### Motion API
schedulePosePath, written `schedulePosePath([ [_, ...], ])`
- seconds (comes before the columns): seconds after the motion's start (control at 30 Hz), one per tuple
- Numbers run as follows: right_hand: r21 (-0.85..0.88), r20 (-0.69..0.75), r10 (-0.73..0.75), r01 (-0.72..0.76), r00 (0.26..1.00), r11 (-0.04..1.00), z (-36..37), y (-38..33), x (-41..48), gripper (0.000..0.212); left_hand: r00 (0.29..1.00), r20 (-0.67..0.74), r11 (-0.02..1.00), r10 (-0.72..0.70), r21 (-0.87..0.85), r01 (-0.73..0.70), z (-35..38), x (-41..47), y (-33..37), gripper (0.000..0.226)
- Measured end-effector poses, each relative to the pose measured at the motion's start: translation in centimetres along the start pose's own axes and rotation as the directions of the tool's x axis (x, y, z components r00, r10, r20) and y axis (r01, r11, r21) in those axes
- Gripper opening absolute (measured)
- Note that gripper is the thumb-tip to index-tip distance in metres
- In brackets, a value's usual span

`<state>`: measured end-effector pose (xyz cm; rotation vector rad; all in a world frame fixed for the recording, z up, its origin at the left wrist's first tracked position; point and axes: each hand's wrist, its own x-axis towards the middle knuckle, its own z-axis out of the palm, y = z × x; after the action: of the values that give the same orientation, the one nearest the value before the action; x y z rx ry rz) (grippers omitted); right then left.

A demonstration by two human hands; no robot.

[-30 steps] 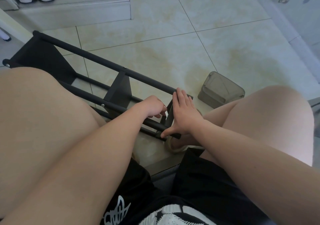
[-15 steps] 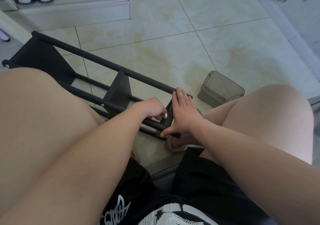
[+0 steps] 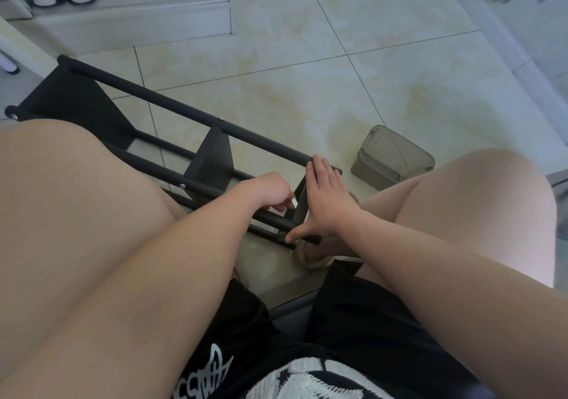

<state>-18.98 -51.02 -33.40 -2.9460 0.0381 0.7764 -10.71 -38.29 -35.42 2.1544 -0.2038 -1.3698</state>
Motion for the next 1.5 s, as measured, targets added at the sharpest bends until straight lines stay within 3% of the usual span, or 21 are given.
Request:
schedulePosePath([
  [0.23, 0.002, 0.008, 0.000, 0.000, 1.000, 1.000, 0.0, 0.1, 0.0, 0.166, 0.998, 0.046, 0.987, 0.051, 0.150, -0.058, -0.3, -0.1, -0.2, 0.029],
  [0.43, 0.006, 0.012, 0.001, -0.001, 1.000, 1.000, -0.2, 0.1, 0.0, 0.166, 0.996, 0.029, 0.987, 0.083, 0.137, -0.087, -0.7, 0.0, -0.7, 0.027],
  [0.77, 0.010, 0.012, 0.002, -0.002, 1.000, 1.000, -0.1, 0.0, 0.0, 0.166, 0.989, 0.116, 0.967, 0.096, 0.224, -0.120, -1.7, -0.1, -0.9, 0.022],
  [1.13, -0.002, 0.023, 0.009, -0.009, 1.000, 1.000, -0.2, -0.1, 0.0, 0.165, 0.981, 0.158, 0.870, 0.110, 0.462, -0.172, -1.9, -0.9, -0.5, 0.015],
  [1.3, 0.000, 0.019, 0.008, -0.008, 1.000, 1.000, -0.1, 0.0, 0.1, 0.166, 0.976, 0.200, 0.822, 0.088, 0.539, -0.184, -1.8, -1.6, -0.1, 0.027],
  [1.5, 0.001, 0.022, 0.009, -0.009, 1.000, 1.000, -0.2, 0.3, 0.3, 0.166, 0.987, 0.079, 0.882, 0.141, 0.443, -0.162, -1.6, -1.3, -0.4, 0.022],
])
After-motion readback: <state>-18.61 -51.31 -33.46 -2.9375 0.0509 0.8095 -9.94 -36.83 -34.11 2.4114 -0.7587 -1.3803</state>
